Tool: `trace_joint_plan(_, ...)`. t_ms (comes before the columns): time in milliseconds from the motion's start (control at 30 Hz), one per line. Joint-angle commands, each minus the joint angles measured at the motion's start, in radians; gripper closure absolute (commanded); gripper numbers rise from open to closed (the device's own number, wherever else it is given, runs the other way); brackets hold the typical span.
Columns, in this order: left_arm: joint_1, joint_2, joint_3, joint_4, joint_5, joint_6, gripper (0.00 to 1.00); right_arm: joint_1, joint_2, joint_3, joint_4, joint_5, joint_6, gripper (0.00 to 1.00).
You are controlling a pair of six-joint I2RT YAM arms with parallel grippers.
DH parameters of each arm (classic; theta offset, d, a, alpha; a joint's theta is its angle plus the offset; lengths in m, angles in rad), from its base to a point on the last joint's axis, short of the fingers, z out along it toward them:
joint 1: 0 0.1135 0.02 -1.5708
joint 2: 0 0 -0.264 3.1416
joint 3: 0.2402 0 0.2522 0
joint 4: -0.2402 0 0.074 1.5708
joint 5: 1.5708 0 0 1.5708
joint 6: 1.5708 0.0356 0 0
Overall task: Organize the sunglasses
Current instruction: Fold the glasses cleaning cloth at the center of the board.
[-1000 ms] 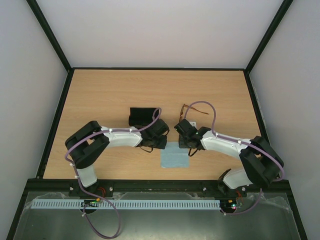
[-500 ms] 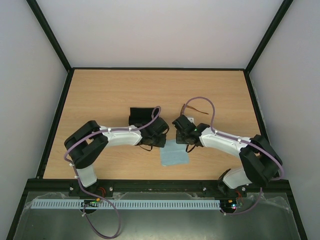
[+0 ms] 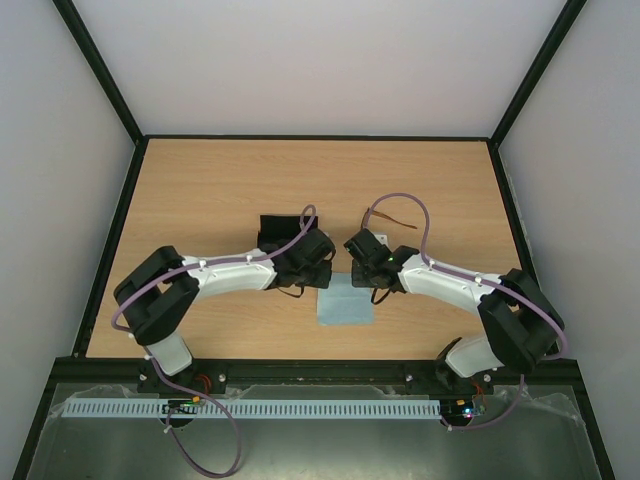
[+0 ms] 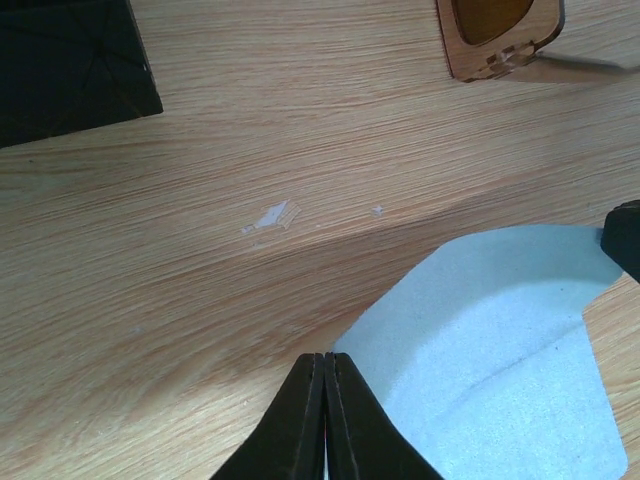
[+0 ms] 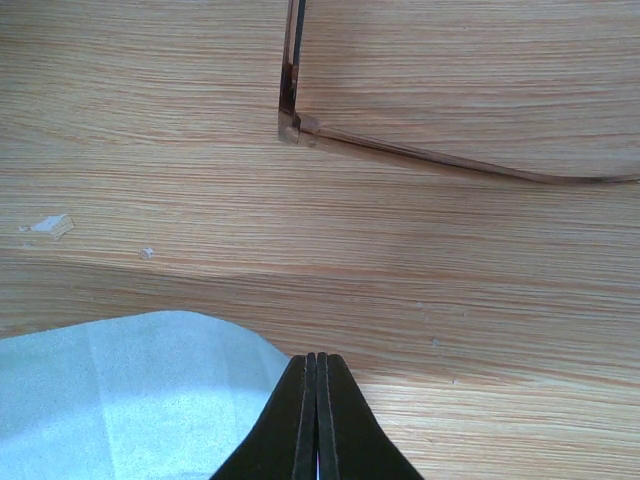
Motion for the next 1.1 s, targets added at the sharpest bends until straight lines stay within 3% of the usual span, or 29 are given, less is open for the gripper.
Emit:
trace_joint_plan(0,0.005,-0.035,-0.003,-0.011,-0.017,0.001,0.98,-0.005,-0.004,0.011,-0.040,0.008,0.002,0.99)
trace_joint_plan(567,-0.018,-0.084,-0.095,0.031,-0.001,-0.030,0.98,-0.001,-0.084,-0.084,0.006,-0.087,-0.010,0.99)
trace_joint_plan(1067,-0.102,-0.133,-0.121,0.013,-0.043,-0.088,0.98,0.027,-0.156,-0.114,-0.040,-0.097,0.010,0.99)
